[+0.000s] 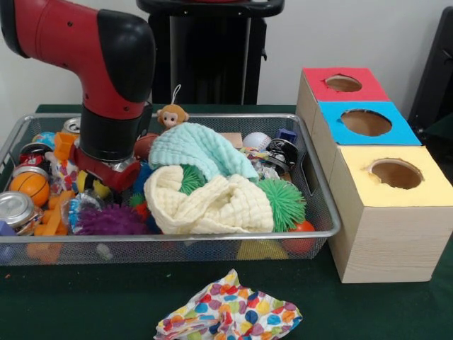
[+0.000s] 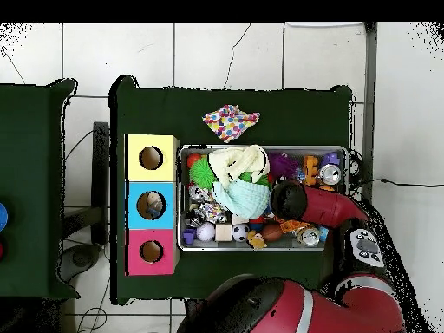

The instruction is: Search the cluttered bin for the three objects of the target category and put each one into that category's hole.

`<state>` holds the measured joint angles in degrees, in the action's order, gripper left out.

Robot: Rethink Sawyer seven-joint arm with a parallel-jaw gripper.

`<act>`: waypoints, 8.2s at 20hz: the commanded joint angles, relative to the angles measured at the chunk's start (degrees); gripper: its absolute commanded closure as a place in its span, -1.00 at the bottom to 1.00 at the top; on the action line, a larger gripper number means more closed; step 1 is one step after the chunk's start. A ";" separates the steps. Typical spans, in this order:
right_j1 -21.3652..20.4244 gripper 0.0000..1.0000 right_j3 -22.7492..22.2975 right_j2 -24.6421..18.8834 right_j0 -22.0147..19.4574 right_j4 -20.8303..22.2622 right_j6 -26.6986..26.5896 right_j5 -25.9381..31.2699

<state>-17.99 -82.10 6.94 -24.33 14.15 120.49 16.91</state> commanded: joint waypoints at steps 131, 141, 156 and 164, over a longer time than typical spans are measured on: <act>1.34 -1.00 -3.08 -3.80 -5.06 -14.56 7.71 -5.87; 3.60 1.00 -0.21 4.30 1.72 -16.32 11.77 -9.59; -10.64 1.00 -6.72 9.11 11.94 -20.88 12.51 4.93; -15.77 1.00 -5.74 7.94 14.18 -21.93 9.07 14.05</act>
<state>-28.41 -85.95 16.84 -11.71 -4.70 120.49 21.25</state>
